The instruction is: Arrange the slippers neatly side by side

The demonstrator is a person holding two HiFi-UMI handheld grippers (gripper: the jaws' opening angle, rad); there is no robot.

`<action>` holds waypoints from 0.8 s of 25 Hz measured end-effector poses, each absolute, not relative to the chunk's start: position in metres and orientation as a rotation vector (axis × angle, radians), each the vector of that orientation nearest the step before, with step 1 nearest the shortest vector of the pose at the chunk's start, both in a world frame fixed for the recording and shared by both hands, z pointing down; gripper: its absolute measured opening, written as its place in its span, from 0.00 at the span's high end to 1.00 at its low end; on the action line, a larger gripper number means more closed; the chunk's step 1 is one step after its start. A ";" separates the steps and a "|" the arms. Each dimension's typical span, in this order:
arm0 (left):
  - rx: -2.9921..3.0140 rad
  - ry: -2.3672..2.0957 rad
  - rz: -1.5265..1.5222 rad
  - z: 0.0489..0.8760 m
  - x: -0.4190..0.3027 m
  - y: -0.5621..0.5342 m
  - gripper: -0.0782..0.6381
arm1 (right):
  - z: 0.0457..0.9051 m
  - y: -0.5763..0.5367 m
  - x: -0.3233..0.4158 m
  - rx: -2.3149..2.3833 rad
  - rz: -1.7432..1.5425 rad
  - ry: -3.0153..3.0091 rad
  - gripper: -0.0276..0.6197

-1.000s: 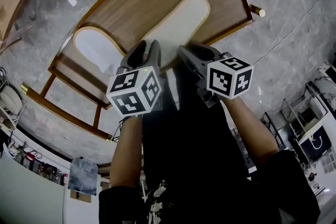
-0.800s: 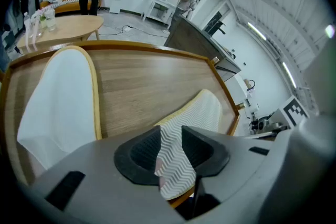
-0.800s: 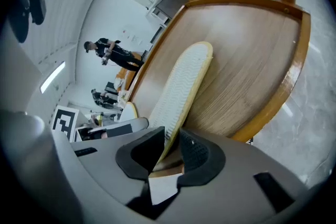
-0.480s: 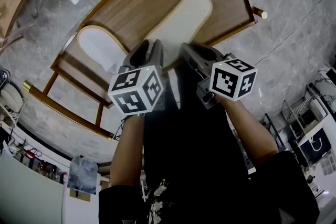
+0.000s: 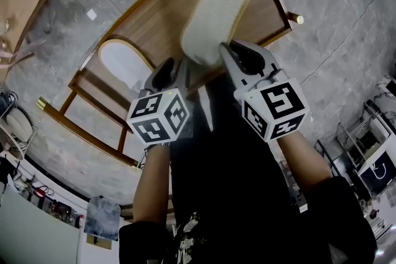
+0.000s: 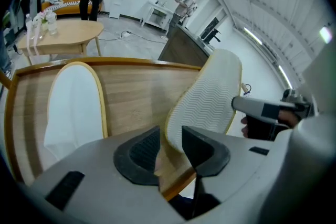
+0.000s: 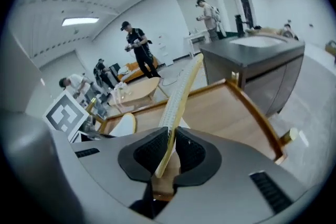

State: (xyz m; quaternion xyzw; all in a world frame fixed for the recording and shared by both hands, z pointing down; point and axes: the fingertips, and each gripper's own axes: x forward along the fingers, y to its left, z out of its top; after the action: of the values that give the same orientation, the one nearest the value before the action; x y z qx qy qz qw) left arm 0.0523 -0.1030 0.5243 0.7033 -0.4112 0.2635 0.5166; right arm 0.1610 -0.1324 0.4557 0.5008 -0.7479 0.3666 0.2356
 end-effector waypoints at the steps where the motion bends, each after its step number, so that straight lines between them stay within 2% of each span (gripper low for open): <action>1: 1.693 -0.992 0.628 0.522 0.052 -0.103 0.72 | 0.449 -0.139 0.161 1.365 0.917 -2.063 0.90; 6: 1.714 -1.013 0.601 0.509 0.048 -0.102 0.72 | 0.428 -0.158 0.159 1.325 0.593 -2.070 0.90; 13: 1.694 -1.072 0.539 0.499 0.032 -0.100 0.73 | 0.419 -0.172 0.150 1.223 -0.062 -1.874 0.91; 20: 1.670 -1.088 0.520 0.503 0.016 -0.093 0.73 | 0.447 -0.166 0.137 1.093 -0.158 -1.871 0.91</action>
State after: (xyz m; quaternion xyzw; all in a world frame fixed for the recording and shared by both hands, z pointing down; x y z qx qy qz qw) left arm 0.0158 -0.0932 0.5030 0.6949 -0.4529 0.2166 0.5149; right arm 0.1367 -0.1664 0.4467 0.4452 -0.7619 -0.0643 0.4659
